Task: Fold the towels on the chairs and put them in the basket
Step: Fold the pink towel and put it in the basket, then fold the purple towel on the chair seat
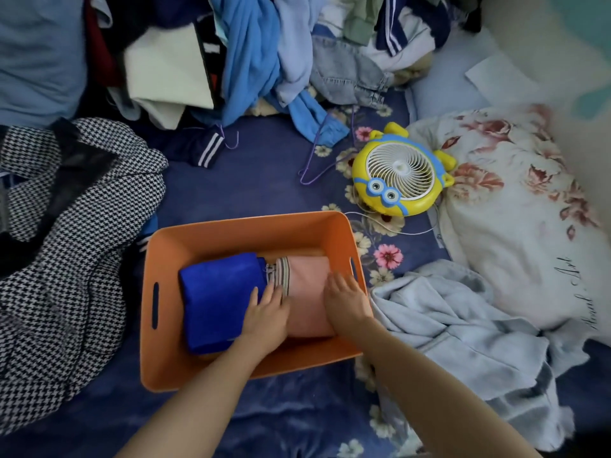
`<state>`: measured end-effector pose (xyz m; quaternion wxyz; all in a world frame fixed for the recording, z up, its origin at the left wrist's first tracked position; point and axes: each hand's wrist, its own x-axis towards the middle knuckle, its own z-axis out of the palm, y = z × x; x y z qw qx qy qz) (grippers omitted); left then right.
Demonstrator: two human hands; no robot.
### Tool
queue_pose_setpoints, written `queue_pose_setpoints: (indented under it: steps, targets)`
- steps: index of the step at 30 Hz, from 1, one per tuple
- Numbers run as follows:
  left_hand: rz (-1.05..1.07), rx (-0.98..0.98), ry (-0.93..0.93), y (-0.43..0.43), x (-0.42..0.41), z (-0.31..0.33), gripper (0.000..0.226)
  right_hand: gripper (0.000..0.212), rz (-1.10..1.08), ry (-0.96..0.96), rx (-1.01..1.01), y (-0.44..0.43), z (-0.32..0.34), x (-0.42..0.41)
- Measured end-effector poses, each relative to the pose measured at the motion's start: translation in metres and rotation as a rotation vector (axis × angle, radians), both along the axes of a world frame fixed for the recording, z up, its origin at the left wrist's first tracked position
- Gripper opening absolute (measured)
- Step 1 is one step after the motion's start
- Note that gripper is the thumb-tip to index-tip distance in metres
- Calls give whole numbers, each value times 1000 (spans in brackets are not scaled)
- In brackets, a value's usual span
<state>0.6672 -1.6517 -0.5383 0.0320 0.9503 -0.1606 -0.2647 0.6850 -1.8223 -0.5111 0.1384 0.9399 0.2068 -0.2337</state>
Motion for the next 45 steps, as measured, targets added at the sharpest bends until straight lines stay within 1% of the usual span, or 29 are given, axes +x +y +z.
queue_pose_setpoints:
  steps: [2,4,8,10,12,13,15,17,20,24,27,30,35,38,39,40,42,43,45]
  targets:
    - [48,2,-31,7,-4,15,51,42,9,-77,52,-7,14,-7]
    - [76,15,-54,13,-10,35,54,42,-25,-111,99,-14,32,-13]
    - [97,12,-151,22,-19,76,58,47,-77,-193,126,-26,78,-21]
    - [92,7,-231,27,-18,98,56,47,-61,-322,159,-28,104,-22]
    - [96,1,-314,31,-12,120,56,49,-67,-437,147,-28,130,-18]
    - [99,-2,-361,34,-9,133,58,51,-63,-438,141,-28,141,-16]
    - [127,-5,-443,41,-5,157,59,52,-71,-376,124,-26,158,-11]
    - [163,4,-522,52,-4,178,59,54,-62,-393,122,-21,171,-5]
    - [247,60,-625,74,-9,204,60,60,14,-443,157,-4,190,2]
    - [356,181,-709,90,-38,225,60,61,163,-478,207,16,210,-1]
    - [454,176,-797,88,-74,237,60,61,246,-511,303,22,225,-8]
    - [548,159,-880,79,-120,240,61,61,342,-496,367,21,230,-21]
    - [712,251,-897,72,-195,242,60,65,520,-440,455,42,235,-52]
    - [873,309,-935,74,-240,252,60,60,682,-438,483,71,244,-76]
    - [895,332,-944,76,-250,256,59,59,706,-432,489,78,248,-82]
    - [940,367,-955,79,-268,259,57,58,761,-421,497,91,253,-94]
    - [1034,433,-990,83,-306,264,43,57,870,-420,502,118,259,-117]
    - [1076,463,-1004,85,-326,266,40,57,914,-418,510,131,263,-130]
    - [1157,535,-1002,87,-365,269,43,57,1009,-403,545,155,270,-158]
